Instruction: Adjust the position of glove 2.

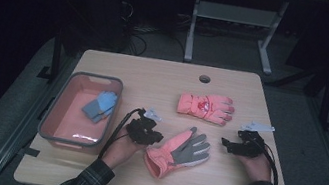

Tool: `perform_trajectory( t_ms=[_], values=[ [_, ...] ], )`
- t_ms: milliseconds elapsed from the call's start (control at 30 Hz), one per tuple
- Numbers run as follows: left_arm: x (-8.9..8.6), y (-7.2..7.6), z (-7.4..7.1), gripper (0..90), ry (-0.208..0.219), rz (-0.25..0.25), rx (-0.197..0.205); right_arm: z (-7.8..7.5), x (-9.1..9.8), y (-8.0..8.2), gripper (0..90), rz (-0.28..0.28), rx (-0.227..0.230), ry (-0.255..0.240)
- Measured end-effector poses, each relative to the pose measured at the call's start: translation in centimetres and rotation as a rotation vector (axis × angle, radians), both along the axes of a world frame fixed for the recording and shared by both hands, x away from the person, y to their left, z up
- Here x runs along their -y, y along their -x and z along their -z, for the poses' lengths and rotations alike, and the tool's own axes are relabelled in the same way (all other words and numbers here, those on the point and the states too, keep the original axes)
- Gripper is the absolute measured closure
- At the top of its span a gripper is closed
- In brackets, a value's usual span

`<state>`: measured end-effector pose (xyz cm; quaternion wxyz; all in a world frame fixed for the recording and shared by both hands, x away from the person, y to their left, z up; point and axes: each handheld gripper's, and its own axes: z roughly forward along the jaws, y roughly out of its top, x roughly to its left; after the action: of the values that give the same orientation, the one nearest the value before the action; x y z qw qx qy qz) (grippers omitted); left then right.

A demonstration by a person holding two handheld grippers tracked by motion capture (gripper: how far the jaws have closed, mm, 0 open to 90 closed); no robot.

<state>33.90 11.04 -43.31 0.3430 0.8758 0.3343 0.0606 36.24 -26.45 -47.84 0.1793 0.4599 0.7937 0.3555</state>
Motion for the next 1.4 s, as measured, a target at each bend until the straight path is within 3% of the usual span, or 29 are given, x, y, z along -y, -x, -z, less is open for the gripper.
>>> perform_trajectory(
  t_ms=[100,167,400,567,700,967,1033,1400],
  values=[
    [-0.9,0.4,0.4,70.7,-0.024,-0.022,0.037,0.0,0.0,0.0,22.3,-0.001,0.000,0.000],
    [-1.3,0.4,0.9,64.8,-0.016,-0.042,0.051,0.1,-0.1,0.0,22.3,-0.003,-0.003,0.003],
    [-0.9,-1.3,2.9,41.1,-0.066,-0.094,0.094,-0.2,-0.3,0.0,22.3,-0.009,0.000,0.002],
    [-1.0,-2.3,3.8,27.0,-0.054,-0.110,0.134,-0.9,-0.7,-0.2,25.7,-0.026,-0.001,-0.022],
    [-1.8,-3.0,4.5,13.7,-0.018,-0.078,0.165,-1.9,-1.4,-0.5,40.2,-0.054,0.006,-0.053],
    [-2.0,-3.0,4.5,12.3,-0.008,-0.072,0.167,-3.1,-2.5,-3.0,88.7,-0.078,-0.037,-0.137],
    [-2.0,-3.0,4.5,12.3,-0.008,-0.072,0.166,-3.1,-3.1,-3.9,89.9,-0.086,-0.047,-0.157],
    [-2.0,-3.0,4.5,12.5,-0.011,-0.072,0.162,-3.9,-7.6,-8.7,89.8,-0.097,-0.047,-0.166]
  ],
)
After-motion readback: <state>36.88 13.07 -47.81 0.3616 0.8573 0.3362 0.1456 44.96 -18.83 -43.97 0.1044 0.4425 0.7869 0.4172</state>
